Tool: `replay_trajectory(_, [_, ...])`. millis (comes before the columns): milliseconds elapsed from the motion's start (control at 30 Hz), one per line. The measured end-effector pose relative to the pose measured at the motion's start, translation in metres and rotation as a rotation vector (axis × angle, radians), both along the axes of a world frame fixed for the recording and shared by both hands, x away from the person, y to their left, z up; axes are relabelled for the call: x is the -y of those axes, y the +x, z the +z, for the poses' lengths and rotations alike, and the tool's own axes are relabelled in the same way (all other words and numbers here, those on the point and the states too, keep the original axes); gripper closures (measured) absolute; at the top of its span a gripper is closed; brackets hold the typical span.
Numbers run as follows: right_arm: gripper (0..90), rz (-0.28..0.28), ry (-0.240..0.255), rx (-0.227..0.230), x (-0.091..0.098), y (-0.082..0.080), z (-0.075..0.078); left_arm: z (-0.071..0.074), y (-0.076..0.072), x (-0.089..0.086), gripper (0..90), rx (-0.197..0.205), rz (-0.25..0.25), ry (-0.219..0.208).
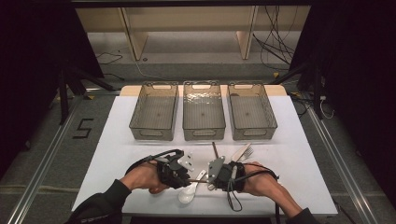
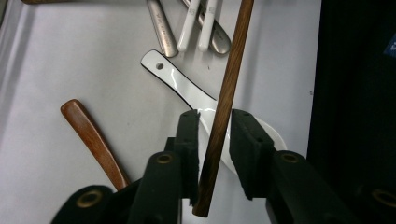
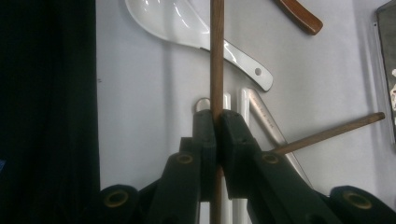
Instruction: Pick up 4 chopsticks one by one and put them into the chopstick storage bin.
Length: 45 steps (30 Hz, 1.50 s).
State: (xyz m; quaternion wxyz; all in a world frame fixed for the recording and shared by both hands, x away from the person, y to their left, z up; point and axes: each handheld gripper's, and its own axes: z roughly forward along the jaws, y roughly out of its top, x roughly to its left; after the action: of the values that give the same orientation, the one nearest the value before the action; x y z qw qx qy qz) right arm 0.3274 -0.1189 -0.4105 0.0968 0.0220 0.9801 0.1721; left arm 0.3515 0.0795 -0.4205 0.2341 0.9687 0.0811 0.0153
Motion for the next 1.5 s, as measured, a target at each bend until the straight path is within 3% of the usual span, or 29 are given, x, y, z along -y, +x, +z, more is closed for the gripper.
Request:
replay_trajectory(33, [85.5, 0.005, 0.004, -0.003, 0.0, 0.0, 0.0, 0.0, 0.0, 0.0, 76.5, 0.001, -0.02, 0.014])
replay_trajectory(267, [81.3, -0.005, 0.007, 0.012, 0.002, 0.0, 0.001, 0.001, -0.004, -0.001, 82.7, -0.01, -0.074, -0.009])
replay_trajectory(400, [71.2, -0.044, 0.037, -0.005, 0.008, 0.003, 0.004, 0.004, -0.005, -0.002, 83.4, -0.004, -0.058, -0.025])
replay_trajectory(500, [56.5, -0.105, 0.095, 0.007, 0.014, 0.004, 0.009, 0.007, -0.002, -0.007, 83.4, -0.004, -0.031, -0.04])
replay_trajectory(567, [48.9, -0.149, 0.132, 0.014, 0.019, 0.006, 0.013, 0.007, 0.002, -0.015, 83.4, 0.001, 0.027, -0.047])
replay_trajectory(633, [44.7, -0.176, 0.149, 0.018, 0.021, 0.006, 0.014, 0.008, 0.004, -0.017, 83.4, 0.007, 0.038, -0.045])
replay_trajectory(667, [39.2, -0.236, 0.203, 0.033, 0.026, 0.009, 0.017, 0.009, 0.007, -0.022, 83.4, 0.008, 0.075, -0.056])
replay_trajectory(733, [37.6, -0.258, 0.223, 0.045, 0.028, 0.009, 0.018, 0.009, 0.008, -0.024, 83.4, 0.01, 0.099, -0.064])
replay_trajectory(767, [36.1, -0.289, 0.255, 0.049, 0.03, 0.01, 0.019, 0.01, 0.01, -0.026, 83.4, 0.008, 0.124, -0.065])
replay_trajectory(800, [34.5, -0.347, 0.326, 0.053, 0.036, 0.014, 0.021, 0.011, 0.011, -0.028, 83.3, 0.012, 0.15, -0.07])
replay_trajectory(867, [32.5, -0.396, 0.377, 0.058, 0.041, 0.015, 0.023, 0.012, 0.016, -0.035, 83.4, 0.01, 0.207, -0.088])
replay_trajectory(967, [30.0, -0.466, 0.445, 0.049, 0.049, 0.016, 0.024, 0.014, 0.019, -0.039, 83.4, 0.014, 0.242, -0.099])
replay_trajectory(1000, [29.0, -0.494, 0.473, 0.056, 0.052, 0.017, 0.024, 0.015, 0.021, -0.043, 83.3, 0.018, 0.276, -0.119])
replay_trajectory(1033, [28.3, -0.511, 0.485, 0.054, 0.054, 0.017, 0.023, 0.015, 0.021, -0.043, 83.4, 0.018, 0.276, -0.119])
replay_trajectory(1167, [26.6, -0.567, 0.534, 0.061, 0.06, 0.017, 0.02, 0.02, 0.026, -0.05, 83.4, 0.029, 0.354, -0.155])
replay_trajectory(1200, [25.7, -0.602, 0.57, 0.062, 0.063, 0.017, 0.019, 0.021, 0.028, -0.054, 83.4, 0.027, 0.388, -0.17])
replay_trajectory(1233, [25.2, -0.613, 0.578, 0.061, 0.064, 0.017, 0.019, 0.021, 0.028, -0.054, 83.4, 0.027, 0.388, -0.17])
replay_trajectory(1267, [24.4, -0.632, 0.584, 0.067, 0.066, 0.017, 0.018, 0.022, 0.031, -0.058, 83.3, 0.023, 0.43, -0.194])
replay_trajectory(1300, [23.8, -0.647, 0.587, 0.068, 0.066, 0.016, 0.018, 0.022, 0.031, -0.058, 83.3, 0.023, 0.43, -0.194])
replay_trajectory(1333, [23.4, -0.664, 0.594, 0.064, 0.068, 0.017, 0.017, 0.023, 0.035, -0.064, 83.4, 0.032, 0.478, -0.211])
replay_trajectory(1500, [22.8, -0.727, 0.659, 0.031, 0.075, 0.015, 0.014, 0.024, 0.039, -0.07, 83.3, 0.027, 0.514, -0.228])
